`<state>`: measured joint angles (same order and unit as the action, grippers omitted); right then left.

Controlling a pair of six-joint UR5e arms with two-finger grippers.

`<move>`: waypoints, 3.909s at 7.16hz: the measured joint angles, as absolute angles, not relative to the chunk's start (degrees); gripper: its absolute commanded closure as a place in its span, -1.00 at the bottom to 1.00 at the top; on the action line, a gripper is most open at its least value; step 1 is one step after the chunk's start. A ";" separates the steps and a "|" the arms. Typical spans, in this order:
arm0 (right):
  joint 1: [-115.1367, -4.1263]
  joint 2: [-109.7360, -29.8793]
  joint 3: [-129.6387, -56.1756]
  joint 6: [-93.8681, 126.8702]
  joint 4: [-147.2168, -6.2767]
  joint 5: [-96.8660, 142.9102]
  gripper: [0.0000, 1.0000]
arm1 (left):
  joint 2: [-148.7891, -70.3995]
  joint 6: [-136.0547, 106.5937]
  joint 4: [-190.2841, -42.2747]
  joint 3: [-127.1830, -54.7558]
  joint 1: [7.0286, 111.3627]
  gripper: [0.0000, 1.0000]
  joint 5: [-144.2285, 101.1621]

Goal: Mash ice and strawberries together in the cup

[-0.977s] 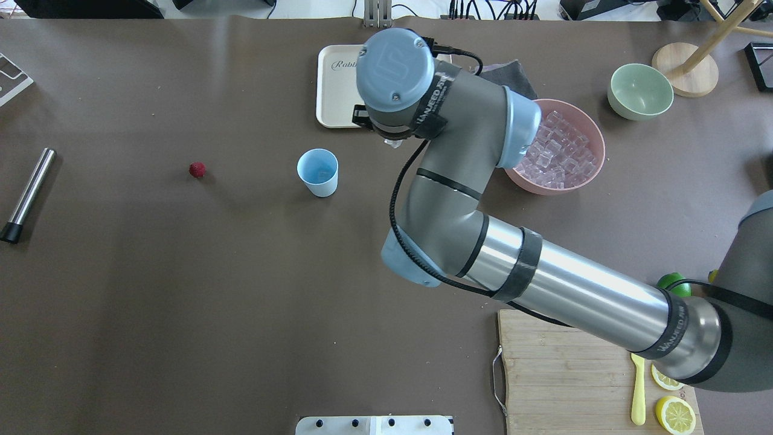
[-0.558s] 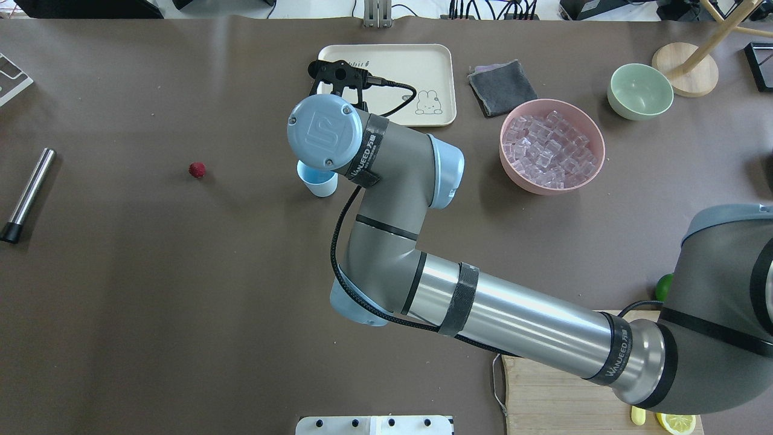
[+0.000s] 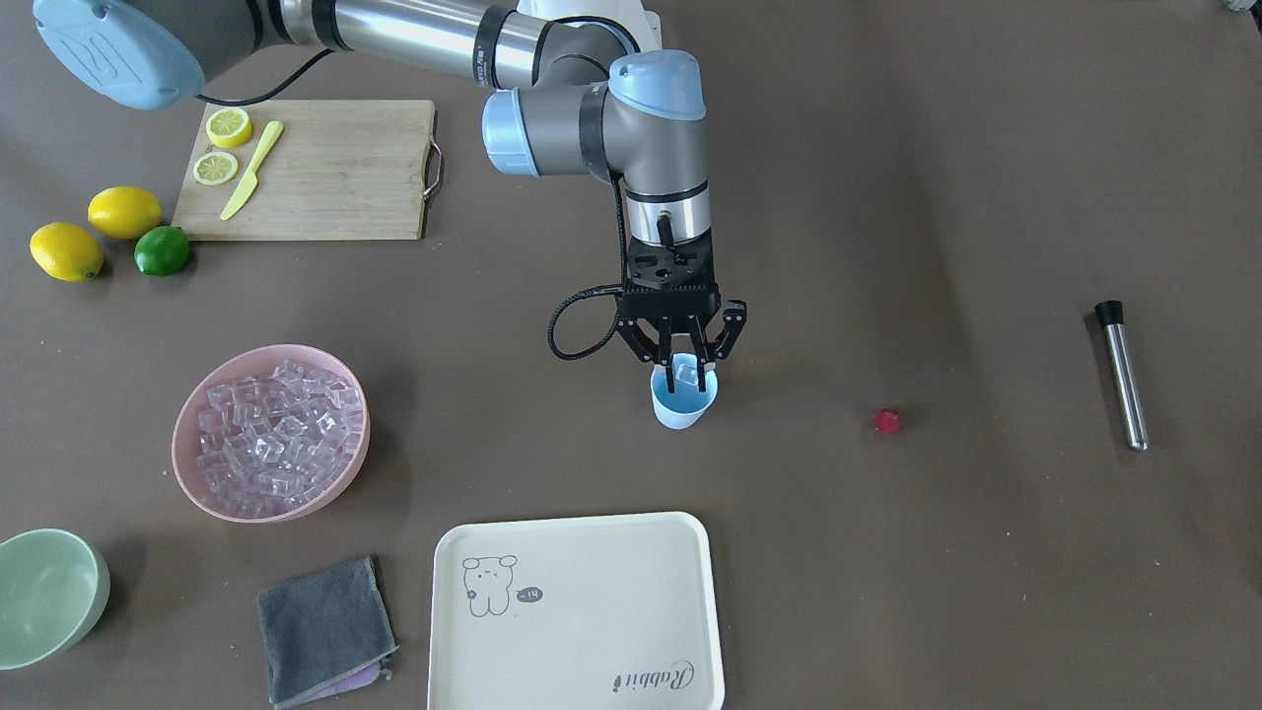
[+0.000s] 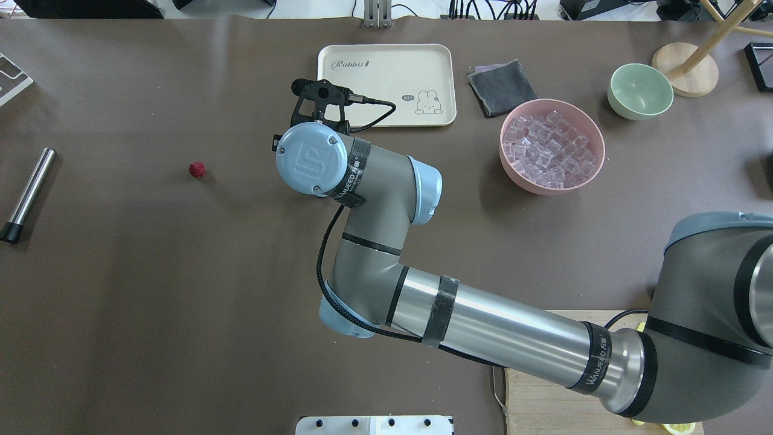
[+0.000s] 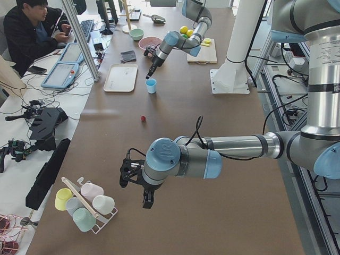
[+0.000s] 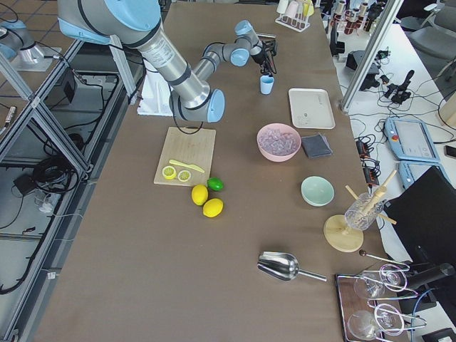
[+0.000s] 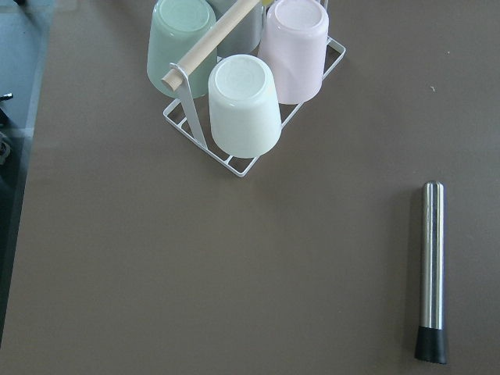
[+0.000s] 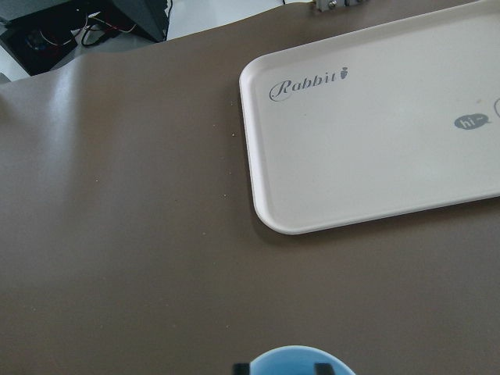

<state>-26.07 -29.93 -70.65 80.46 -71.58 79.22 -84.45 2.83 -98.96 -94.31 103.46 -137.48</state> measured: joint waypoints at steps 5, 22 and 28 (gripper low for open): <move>-30.33 -39.59 -80.50 69.19 -72.75 88.67 -0.98 | -84.29 2.90 -98.96 -94.51 103.54 -0.98 -137.57; -43.98 -67.12 -94.28 33.89 -77.14 100.17 0.09 | -82.59 2.90 -99.58 -95.44 103.54 -0.98 -140.03; -43.60 -67.30 -93.97 33.92 -77.20 99.77 1.00 | -81.83 2.90 -99.50 -96.02 103.64 -0.98 -140.18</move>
<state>-43.60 -67.30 -93.97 33.92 -77.20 99.77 -81.83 2.90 -99.50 -96.02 103.64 -140.18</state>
